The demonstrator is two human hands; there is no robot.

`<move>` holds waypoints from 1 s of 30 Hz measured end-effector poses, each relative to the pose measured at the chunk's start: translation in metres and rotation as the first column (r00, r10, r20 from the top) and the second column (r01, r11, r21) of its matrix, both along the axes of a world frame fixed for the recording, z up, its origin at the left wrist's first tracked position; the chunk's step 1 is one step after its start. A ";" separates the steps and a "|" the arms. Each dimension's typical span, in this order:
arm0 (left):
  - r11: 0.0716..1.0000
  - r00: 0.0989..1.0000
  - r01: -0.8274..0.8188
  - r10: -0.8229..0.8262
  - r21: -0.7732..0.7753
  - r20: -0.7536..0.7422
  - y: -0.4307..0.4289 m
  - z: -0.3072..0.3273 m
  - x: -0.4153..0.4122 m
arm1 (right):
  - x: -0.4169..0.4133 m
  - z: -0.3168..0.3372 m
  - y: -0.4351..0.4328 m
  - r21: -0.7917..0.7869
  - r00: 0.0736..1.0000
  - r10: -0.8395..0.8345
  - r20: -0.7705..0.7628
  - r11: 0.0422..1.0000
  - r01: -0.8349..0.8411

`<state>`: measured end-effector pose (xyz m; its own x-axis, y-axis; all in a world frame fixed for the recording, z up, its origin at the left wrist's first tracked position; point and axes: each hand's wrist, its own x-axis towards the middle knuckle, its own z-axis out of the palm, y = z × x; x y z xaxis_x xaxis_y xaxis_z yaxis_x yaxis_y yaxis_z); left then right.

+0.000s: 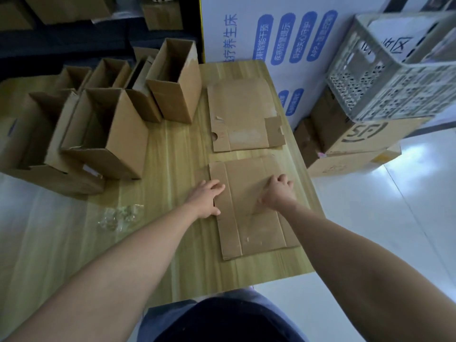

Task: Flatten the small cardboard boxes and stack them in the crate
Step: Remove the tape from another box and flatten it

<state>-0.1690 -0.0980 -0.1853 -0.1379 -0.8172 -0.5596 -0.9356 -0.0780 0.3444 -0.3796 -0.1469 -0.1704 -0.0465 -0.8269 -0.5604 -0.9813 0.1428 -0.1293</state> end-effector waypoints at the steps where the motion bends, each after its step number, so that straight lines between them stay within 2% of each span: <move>1: 0.999 0.999 0.028 -0.029 0.019 0.030 -0.003 0.002 0.001 | 0.002 0.003 0.002 -0.001 1.000 -0.010 -0.016 1.000 0.010; 3: 0.997 0.997 0.061 -0.063 0.037 0.050 -0.009 0.009 0.000 | 0.009 0.007 0.007 -0.035 0.997 -0.017 -0.072 0.999 0.015; 5: 1.000 1.000 0.007 -0.008 -0.021 -0.029 -0.010 0.018 0.003 | 0.023 0.015 0.011 -0.105 0.995 0.010 -0.100 0.994 -0.020; 7: 0.981 0.986 -0.119 0.098 -0.151 -0.136 -0.008 0.031 0.018 | 0.046 0.028 0.012 -0.162 0.998 0.063 0.000 0.985 -0.063; 11: 0.887 0.952 -0.273 0.194 -0.374 -0.235 0.002 0.071 0.075 | 0.117 0.066 0.011 -0.244 0.957 0.152 0.246 0.966 -0.091; 16: 0.693 0.941 -0.330 0.192 -0.641 -0.277 0.023 0.123 0.165 | 0.225 0.104 0.017 -0.422 0.885 0.311 0.348 0.894 -0.148; 19: 0.617 0.938 -0.344 0.186 -0.708 -0.294 0.039 0.140 0.210 | 0.278 0.110 0.024 -0.514 0.842 0.449 0.300 0.819 -0.254; 22: 0.589 0.939 -0.343 0.194 -0.732 -0.284 0.052 0.147 0.245 | 0.322 0.104 0.026 -0.530 0.832 0.539 0.130 0.747 -0.401; 26: 0.593 0.937 -0.347 0.192 -0.727 -0.291 0.064 0.149 0.277 | 0.357 0.092 0.019 -0.407 0.853 0.518 -0.063 0.767 -0.496; 28: 0.600 0.935 -0.351 0.183 -0.719 -0.303 0.068 0.150 0.286 | 0.363 0.089 0.019 -0.414 0.853 0.508 -0.118 0.756 -0.507; 30: 0.603 0.932 -0.356 0.178 -0.713 -0.315 0.071 0.150 0.290 | 0.364 0.089 0.021 -0.474 0.860 0.499 -0.105 0.735 -0.485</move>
